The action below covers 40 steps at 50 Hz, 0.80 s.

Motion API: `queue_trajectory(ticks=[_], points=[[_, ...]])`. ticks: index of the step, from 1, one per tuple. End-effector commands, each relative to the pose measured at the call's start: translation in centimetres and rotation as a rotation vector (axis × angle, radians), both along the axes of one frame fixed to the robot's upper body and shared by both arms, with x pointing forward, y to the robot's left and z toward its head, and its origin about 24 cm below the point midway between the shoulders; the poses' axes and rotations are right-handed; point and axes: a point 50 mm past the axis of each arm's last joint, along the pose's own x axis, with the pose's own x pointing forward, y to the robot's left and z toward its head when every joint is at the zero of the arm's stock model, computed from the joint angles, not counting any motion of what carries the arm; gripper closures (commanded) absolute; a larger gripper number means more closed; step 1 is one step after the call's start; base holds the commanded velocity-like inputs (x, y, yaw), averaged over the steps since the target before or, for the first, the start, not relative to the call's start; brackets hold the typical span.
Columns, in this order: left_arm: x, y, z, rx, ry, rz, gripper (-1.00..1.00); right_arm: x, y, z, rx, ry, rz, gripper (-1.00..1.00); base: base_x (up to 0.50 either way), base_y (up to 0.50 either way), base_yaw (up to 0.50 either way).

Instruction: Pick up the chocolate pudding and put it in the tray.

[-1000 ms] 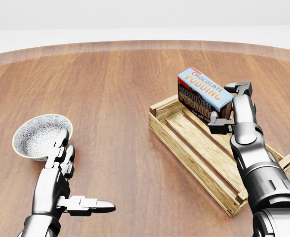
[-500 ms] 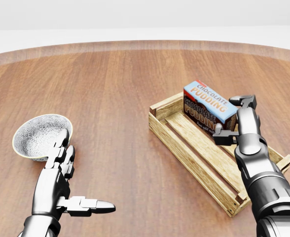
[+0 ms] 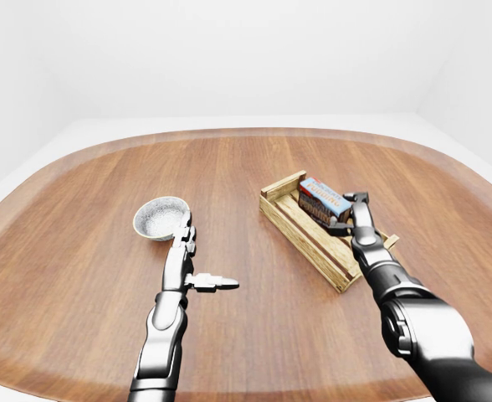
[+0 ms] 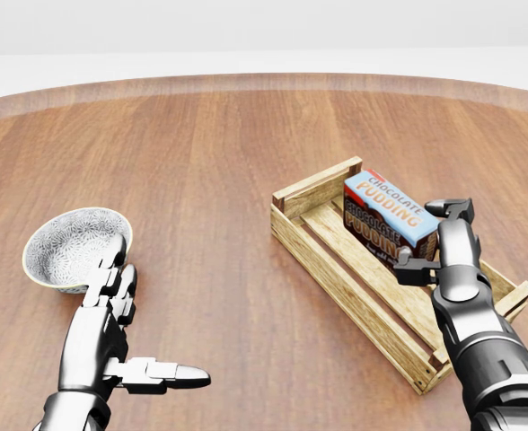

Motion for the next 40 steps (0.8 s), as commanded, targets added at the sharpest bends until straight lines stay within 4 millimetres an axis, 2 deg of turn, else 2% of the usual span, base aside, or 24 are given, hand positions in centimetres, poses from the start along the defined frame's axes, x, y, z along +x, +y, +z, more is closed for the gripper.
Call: queue_trajectory(ticks=[1, 29, 40], points=[[0.2, 0.2, -0.4, -0.033, 0.027, 0.007, -1.0, -0.5, -0.3, -0.7, 0.034, 0.012, -0.033, 1.0, 0.0, 0.0, 0.0], [0.2, 0.2, -0.4, -0.032, 0.027, 0.006, -1.0, -1.2, -0.4, -1.8, 0.025, 0.046, -0.041, 1.0, 0.0, 0.0, 0.0], [0.1, 0.2, -0.3, -0.032, 0.026, 0.005, -1.0, -2.0, -0.4, -3.1, 0.018, 0.084, -0.046, 1.0, 0.0, 0.0, 0.0]])
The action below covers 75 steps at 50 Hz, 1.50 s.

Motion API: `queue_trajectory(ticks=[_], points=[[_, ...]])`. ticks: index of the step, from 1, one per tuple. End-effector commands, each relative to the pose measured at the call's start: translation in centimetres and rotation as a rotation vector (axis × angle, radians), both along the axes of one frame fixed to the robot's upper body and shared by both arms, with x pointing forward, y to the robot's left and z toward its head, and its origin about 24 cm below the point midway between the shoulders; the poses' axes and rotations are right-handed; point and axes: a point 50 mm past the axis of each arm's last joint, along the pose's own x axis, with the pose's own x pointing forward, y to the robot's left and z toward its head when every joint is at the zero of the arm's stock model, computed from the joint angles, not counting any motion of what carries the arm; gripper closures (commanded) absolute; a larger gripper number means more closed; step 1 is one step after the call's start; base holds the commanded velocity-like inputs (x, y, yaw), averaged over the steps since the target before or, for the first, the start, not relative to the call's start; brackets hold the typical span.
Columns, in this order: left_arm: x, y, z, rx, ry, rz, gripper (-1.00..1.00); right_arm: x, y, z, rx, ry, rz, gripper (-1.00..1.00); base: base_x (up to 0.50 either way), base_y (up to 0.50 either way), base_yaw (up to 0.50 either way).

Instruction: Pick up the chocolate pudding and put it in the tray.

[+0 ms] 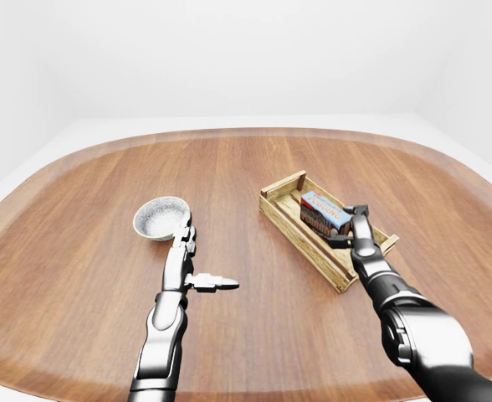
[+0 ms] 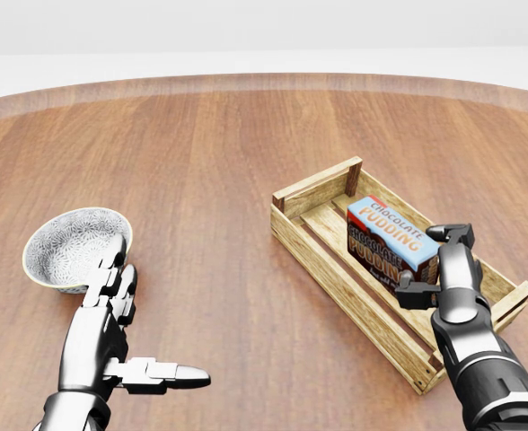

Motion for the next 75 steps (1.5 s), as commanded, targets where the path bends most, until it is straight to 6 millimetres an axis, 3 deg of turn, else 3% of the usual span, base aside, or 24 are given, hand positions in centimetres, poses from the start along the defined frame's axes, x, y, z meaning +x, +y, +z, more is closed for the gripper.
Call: queue_trajectory(ticks=[1, 62, 63, 65, 66, 67, 68, 75], points=[[0.1, 0.2, -0.3, -0.032, 0.025, 0.005, -1.0, -0.6, 0.0, -0.8, 0.026, 0.016, -0.024, 1.0, 0.0, 0.0, 0.0], [0.2, 0.1, -0.4, -0.032, 0.027, 0.004, -1.0, -1.9, -0.8, -2.3, 0.008, 0.065, -0.053, 1.0, 0.0, 0.0, 0.0], [0.2, 0.2, -0.4, -0.032, 0.027, 0.004, -1.0, -1.9, -0.8, -2.3, 0.009, 0.065, -0.053, 0.87, 0.0, 0.0, 0.0], [0.2, 0.2, -0.3, -0.033, 0.026, 0.005, -1.0, -1.9, -0.7, -2.3, 0.009, 0.063, -0.052, 0.44, 0.0, 0.0, 0.0], [0.2, 0.2, -0.4, -0.033, 0.026, 0.005, -1.0, -1.9, -0.7, -2.3, 0.008, 0.064, -0.052, -0.01, 0.0, 0.0, 0.0], [0.2, 0.2, -0.4, -0.032, 0.026, 0.005, -1.0, -1.9, -0.7, -2.3, 0.01, 0.065, -0.051, -0.84, 0.0, 0.0, 0.0], [0.2, 0.2, -0.4, -0.032, 0.026, 0.004, -1.0, -1.9, -0.7, -2.3, 0.011, 0.065, -0.051, -1.0, 0.0, 0.0, 0.0], [0.2, 0.2, -0.4, -0.033, 0.027, 0.004, -1.0, -1.9, -0.6, -2.4, 0.02, 0.066, -0.049, -1.0, 0.0, 0.0, 0.0]])
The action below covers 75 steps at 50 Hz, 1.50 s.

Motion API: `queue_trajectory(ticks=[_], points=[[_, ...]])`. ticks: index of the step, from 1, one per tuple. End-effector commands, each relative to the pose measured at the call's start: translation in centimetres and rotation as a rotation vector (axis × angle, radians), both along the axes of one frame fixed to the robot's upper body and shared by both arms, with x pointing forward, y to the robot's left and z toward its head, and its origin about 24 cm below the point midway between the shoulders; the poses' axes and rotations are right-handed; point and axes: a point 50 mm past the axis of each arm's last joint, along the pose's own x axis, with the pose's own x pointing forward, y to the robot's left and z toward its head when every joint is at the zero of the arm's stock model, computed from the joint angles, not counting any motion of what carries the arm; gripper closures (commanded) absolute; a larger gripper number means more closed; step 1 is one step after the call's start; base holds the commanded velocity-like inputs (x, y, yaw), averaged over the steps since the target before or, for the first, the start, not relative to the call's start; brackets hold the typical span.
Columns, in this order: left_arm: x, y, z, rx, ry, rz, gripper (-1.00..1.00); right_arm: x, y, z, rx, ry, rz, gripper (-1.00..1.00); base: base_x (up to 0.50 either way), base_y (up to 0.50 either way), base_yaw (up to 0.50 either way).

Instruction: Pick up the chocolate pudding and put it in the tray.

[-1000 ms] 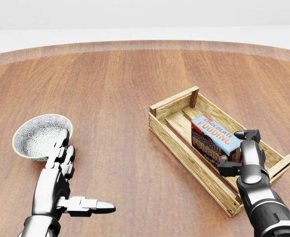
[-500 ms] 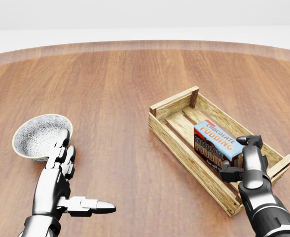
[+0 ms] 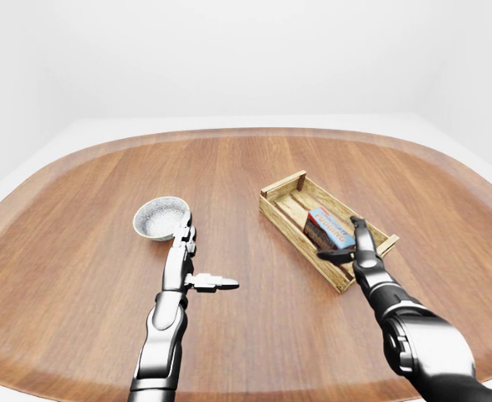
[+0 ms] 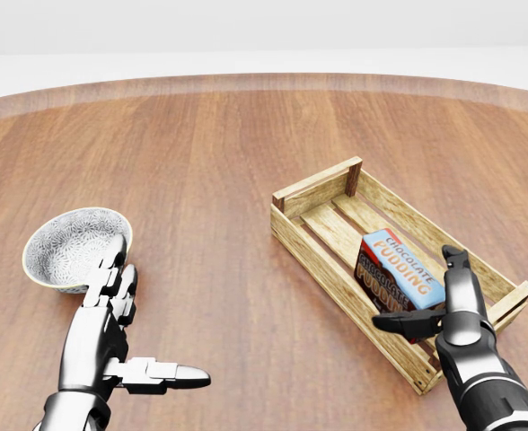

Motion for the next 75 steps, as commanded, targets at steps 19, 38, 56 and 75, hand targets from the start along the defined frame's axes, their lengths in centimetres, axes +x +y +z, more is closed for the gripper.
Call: queue_trajectory(ticks=[19, 38, 56, 75], points=[[0.2, 0.2, -0.3, -0.035, 0.028, 0.009, -1.0, 0.9, -1.4, 2.2, -0.041, -0.095, -0.108, -1.0, 0.0, 0.0, 0.0], [0.2, 0.2, -0.3, -0.033, 0.027, 0.006, -1.0, 1.7, -4.0, 6.2, -0.453, -0.202, -0.117, -1.0, 0.0, 0.0, 0.0], [0.1, 0.2, -0.3, -0.033, 0.028, 0.006, -1.0, 2.4, -5.2, 9.1, -0.528, -0.286, -0.129, -1.0, 0.0, 0.0, 0.0], [0.3, 0.2, -0.4, -0.036, 0.033, 0.01, -1.0, 2.3, -6.9, 11.5, -0.454, -0.398, -0.233, -1.0, 0.0, 0.0, 0.0]])
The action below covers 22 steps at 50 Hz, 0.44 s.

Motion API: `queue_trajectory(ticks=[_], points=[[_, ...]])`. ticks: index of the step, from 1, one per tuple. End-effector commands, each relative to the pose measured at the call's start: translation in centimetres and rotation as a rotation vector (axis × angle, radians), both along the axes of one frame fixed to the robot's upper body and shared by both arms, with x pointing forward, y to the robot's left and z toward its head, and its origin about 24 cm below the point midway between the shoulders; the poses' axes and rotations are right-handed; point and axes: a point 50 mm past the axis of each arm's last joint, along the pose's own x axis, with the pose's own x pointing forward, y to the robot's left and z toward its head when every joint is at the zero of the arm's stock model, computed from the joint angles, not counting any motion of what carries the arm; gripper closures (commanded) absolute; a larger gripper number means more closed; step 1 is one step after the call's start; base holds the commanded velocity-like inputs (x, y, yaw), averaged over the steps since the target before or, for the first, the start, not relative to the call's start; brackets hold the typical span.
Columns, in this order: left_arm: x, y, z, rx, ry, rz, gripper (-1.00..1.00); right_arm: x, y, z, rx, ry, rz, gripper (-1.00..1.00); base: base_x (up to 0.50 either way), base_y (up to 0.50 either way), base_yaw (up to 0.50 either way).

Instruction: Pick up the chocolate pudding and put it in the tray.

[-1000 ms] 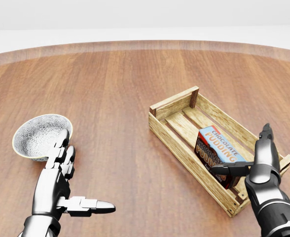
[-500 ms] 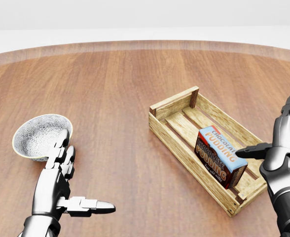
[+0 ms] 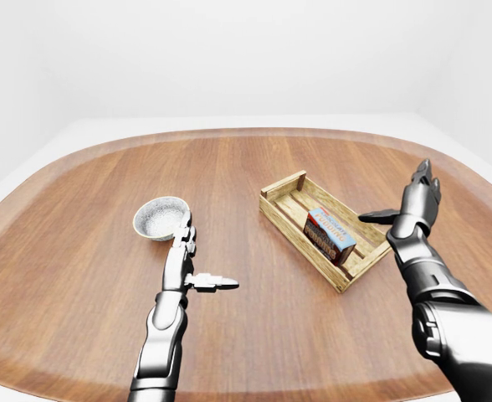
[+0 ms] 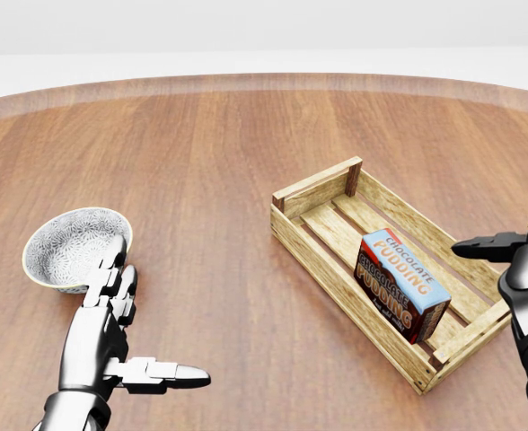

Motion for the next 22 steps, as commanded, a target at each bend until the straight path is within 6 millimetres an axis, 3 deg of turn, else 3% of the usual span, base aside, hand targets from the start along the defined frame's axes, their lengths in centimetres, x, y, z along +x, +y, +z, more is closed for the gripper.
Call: queue_trajectory(ticks=[1, 13, 22], points=[[0.2, 0.1, -0.4, -0.034, 0.027, 0.008, -1.0, 0.0, -0.9, 1.8, 0.018, -0.085, -0.024, -1.0, 0.0, 0.0, 0.0], [0.2, 0.2, -0.4, -0.033, 0.028, 0.007, -1.0, -0.1, -1.8, 4.1, 0.079, -0.219, -0.051, -1.0, 0.0, 0.0, 0.0], [0.2, 0.1, -0.4, -0.033, 0.03, 0.005, -1.0, -0.5, -2.4, 5.2, 0.016, -0.251, -0.051, -1.0, 0.0, 0.0, 0.0]])
